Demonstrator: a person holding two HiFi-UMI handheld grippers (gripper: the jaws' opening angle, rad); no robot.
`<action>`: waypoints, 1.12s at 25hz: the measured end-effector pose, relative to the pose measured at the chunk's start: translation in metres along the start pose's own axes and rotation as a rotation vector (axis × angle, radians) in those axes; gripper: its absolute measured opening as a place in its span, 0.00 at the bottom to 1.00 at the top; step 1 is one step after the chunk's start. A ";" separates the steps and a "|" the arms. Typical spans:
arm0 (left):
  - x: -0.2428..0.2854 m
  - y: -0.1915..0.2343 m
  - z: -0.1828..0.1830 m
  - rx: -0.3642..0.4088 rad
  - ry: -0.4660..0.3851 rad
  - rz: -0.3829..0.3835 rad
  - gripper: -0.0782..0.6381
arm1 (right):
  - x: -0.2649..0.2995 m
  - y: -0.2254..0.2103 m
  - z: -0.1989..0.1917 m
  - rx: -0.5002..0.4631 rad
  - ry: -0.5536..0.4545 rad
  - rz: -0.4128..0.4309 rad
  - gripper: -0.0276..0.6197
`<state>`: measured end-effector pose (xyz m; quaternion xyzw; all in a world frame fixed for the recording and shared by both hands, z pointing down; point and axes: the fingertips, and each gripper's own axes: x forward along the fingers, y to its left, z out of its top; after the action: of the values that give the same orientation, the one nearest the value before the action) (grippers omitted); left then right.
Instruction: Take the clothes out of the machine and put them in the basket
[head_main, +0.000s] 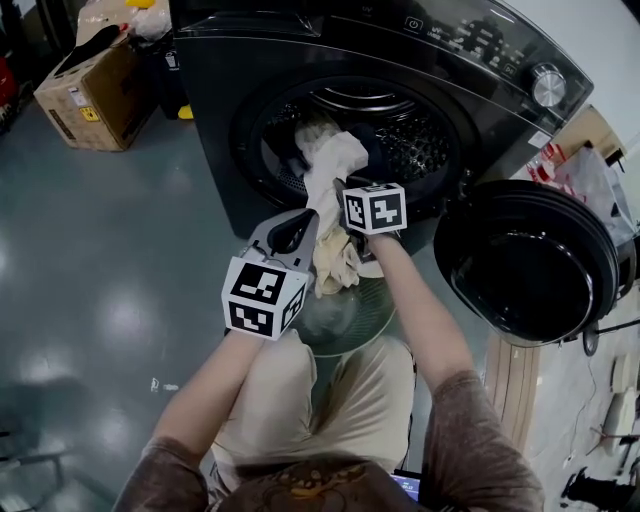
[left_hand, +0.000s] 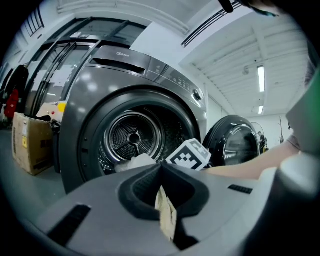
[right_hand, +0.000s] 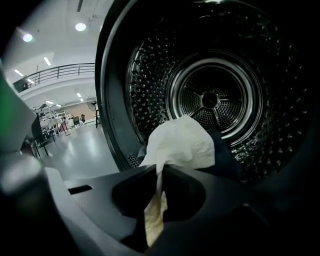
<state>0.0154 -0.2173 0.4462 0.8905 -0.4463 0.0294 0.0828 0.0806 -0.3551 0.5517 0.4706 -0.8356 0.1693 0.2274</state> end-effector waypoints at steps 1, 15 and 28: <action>0.000 0.000 0.000 0.001 0.000 0.000 0.12 | -0.009 0.003 0.000 -0.005 -0.009 0.009 0.07; 0.012 -0.014 -0.007 0.011 0.015 -0.006 0.12 | -0.139 0.040 -0.054 0.040 -0.065 0.080 0.07; 0.017 -0.021 -0.007 0.023 0.018 0.002 0.12 | -0.186 0.086 -0.105 -0.052 -0.003 0.124 0.09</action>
<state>0.0430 -0.2171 0.4532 0.8907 -0.4461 0.0425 0.0763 0.1141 -0.1285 0.5336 0.4123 -0.8675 0.1605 0.2274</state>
